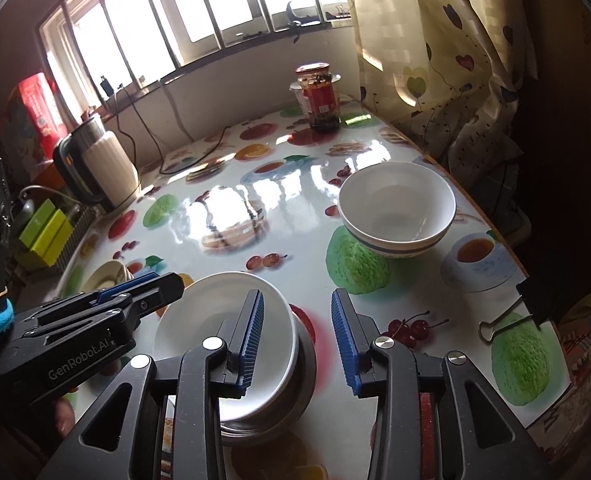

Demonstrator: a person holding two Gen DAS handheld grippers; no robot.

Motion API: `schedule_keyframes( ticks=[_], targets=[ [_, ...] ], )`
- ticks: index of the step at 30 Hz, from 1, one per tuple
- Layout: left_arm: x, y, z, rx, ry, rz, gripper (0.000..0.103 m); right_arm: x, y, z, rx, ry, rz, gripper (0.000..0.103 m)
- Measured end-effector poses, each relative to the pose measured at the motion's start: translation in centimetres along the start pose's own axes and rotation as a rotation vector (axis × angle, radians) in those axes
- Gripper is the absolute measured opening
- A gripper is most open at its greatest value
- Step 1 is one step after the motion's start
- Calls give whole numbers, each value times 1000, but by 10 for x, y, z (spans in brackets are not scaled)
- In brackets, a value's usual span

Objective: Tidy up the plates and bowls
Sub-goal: 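Move both tools to the white bowl with the blue-striped rim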

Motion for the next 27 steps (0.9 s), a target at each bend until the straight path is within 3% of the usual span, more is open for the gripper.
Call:
schedule_keyframes(
  ticks=[13,27],
  targets=[
    [27,-24,34,68,7,35,25,13,-46,40,34,-44,-73,42],
    [72,-43,60,42,43,17,25,49,-105,66,62,-23,-160,45]
  ],
)
Point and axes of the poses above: each gripper's, at about its wrist camera, not at the fingertips, and x roughly the way its jaws point, y to its left, z to its top, the point moved 8 cm from there along x, roughly the way its jaws point, and after that the axes turned 15 degrees about -z, right-handed, at the moved point
